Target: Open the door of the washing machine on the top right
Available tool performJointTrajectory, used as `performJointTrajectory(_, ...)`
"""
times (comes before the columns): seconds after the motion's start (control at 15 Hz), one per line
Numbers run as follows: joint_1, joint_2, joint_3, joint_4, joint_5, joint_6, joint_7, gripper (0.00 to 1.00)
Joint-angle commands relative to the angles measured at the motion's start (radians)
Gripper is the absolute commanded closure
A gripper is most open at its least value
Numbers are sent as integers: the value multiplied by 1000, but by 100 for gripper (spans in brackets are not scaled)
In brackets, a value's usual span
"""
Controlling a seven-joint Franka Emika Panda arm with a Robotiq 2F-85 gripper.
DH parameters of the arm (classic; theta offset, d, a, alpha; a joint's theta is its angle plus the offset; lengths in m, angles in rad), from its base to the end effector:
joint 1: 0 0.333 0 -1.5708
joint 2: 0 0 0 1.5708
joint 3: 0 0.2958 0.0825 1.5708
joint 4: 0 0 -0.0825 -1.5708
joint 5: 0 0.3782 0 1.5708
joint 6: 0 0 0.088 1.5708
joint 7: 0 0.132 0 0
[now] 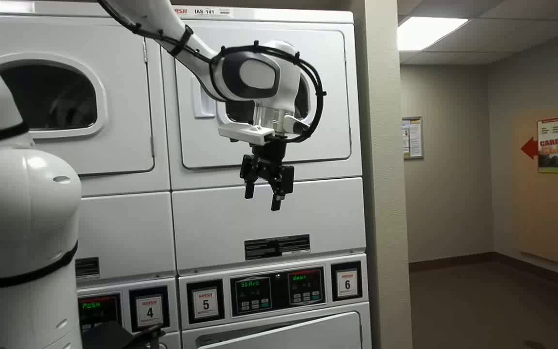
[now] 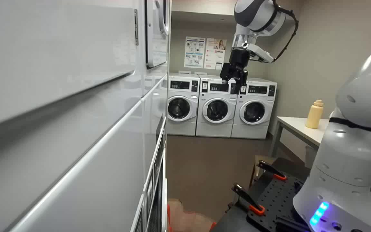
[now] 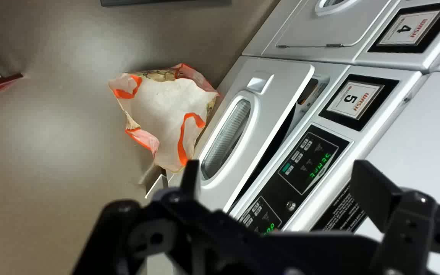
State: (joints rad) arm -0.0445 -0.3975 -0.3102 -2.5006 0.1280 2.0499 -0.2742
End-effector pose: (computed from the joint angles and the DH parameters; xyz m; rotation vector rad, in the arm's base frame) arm 0.3904 -0.1294 0.3747 -2.8952 0.1692 0.0030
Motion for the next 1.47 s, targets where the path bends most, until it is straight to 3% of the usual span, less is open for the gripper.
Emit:
performJointTrajectory(0.0,-31,4,28,2,13,-3,-10,0)
performJointTrajectory(0.4,-31,4,28,2,13,-3,-10,0)
performJointTrajectory(0.53,-24,-19,60,3,-3,7,14,0)
performJointTrajectory(1.07,-20,-214,323,-16,-215,118,254,0)
performJointTrajectory(1.4,-17,-365,441,-59,-330,150,418,0)
